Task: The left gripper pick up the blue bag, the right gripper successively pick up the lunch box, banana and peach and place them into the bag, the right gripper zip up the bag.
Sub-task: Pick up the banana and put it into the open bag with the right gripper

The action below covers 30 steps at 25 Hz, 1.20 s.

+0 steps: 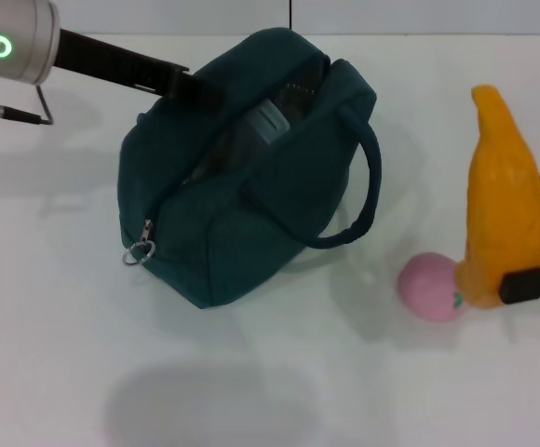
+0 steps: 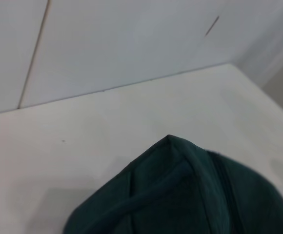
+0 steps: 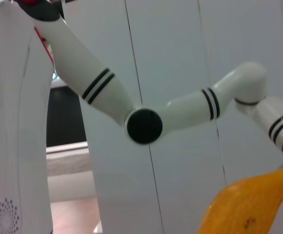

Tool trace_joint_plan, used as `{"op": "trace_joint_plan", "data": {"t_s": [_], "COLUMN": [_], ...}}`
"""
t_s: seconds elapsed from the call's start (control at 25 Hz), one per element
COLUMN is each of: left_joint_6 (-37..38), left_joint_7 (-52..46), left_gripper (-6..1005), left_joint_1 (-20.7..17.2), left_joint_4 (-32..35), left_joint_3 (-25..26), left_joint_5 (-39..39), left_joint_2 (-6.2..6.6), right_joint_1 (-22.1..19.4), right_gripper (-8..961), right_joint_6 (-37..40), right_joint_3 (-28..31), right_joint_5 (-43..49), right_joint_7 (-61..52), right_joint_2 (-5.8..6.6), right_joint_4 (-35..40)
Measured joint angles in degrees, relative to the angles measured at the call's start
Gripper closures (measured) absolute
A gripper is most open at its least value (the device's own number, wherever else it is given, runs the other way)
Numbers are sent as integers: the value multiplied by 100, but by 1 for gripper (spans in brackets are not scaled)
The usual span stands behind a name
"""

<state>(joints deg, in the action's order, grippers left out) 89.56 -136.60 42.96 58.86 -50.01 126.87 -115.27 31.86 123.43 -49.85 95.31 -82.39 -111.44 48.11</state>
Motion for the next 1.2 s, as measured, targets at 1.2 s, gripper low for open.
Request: {"op": "trace_joint_plan", "data": {"t_s": [1.2], "left_joint_6": [-54], "left_joint_7": [-651], "left_gripper": [945], "left_joint_1": [-481], "left_joint_4": [827], "left_joint_3": [-36], "left_joint_5": [-242], "left_joint_2": [-409], "right_joint_1": [1395], "right_gripper": [510], "right_joint_6": [-1302], "right_joint_3": [-655], "right_joint_5": [-2114], "right_joint_7": [4421], "right_joint_2": [-476], "right_joint_4": [-4286]}}
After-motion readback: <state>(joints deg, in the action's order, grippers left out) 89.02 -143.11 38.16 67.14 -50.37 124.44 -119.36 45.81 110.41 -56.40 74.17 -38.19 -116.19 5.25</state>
